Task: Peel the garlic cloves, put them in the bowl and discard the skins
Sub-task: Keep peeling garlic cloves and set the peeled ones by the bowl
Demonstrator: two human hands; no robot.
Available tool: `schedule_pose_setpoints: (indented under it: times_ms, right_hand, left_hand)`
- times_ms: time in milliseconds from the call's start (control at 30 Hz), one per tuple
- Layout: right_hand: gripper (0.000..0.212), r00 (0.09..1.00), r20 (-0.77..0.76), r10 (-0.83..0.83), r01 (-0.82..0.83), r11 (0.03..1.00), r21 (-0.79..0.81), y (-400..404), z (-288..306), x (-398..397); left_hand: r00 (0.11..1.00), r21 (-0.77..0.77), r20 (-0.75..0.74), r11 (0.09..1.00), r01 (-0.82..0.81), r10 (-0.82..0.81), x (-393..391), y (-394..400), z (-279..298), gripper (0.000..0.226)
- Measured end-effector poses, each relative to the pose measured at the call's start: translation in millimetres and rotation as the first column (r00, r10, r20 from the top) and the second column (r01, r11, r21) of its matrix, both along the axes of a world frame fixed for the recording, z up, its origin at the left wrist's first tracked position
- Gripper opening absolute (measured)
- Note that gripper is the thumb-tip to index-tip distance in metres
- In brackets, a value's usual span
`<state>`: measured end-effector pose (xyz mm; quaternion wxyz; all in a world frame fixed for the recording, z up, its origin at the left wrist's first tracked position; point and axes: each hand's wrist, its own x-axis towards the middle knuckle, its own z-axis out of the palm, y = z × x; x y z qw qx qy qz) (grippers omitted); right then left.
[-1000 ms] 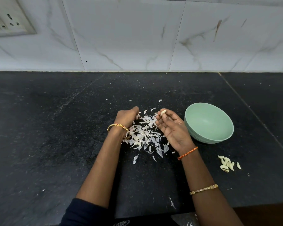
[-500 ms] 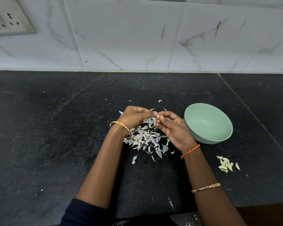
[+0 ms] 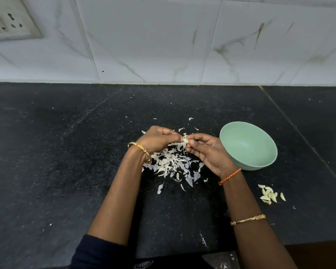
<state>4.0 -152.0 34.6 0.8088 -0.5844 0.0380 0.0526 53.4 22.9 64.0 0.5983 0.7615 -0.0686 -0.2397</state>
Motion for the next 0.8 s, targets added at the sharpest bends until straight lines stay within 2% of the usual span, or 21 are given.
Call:
schedule_pose_setpoints:
  times_ms: [133,267,467,533,600,700,800]
  right_hand:
    - [0.018,0.999,0.021,0.045,-0.042,0.989,-0.139,-2,3,-1]
    - [0.018,0.998,0.033,0.054,-0.046,0.978,-0.205,-2,5,-1]
    - [0.016,0.998,0.041,0.043,-0.035,0.983,-0.181,0,3,0]
    - [0.015,0.999,0.038,0.023,-0.017,0.988,-0.151,3,2,-1]
    - [0.016,0.996,0.084,-0.001,0.021,0.971,-0.238,6,-1,-2]
    - [0.02,0.976,0.214,-0.023,0.124,0.871,-0.475,11,-6,-1]
    - [0.022,0.978,0.209,-0.018,0.113,0.885,-0.452,16,-8,-1]
  left_hand:
    - [0.999,0.069,0.052,0.998,0.007,-0.01,1,2,0,0.011]
    - [0.998,0.102,0.068,0.995,0.001,-0.008,1,0,0,0.004]
    - [1.0,0.124,-0.013,0.992,-0.017,0.018,0,-2,3,0.008]
    - [0.997,0.105,-0.054,0.994,-0.04,0.046,0,-2,0,0.016]
    - [0.995,0.108,-0.075,0.993,-0.054,0.062,0,-1,-2,0.019]
    - [0.995,0.138,-0.08,0.989,-0.051,0.062,1,-1,-2,0.021]
    - [0.995,0.152,-0.078,0.987,-0.05,0.063,1,-2,-3,0.02]
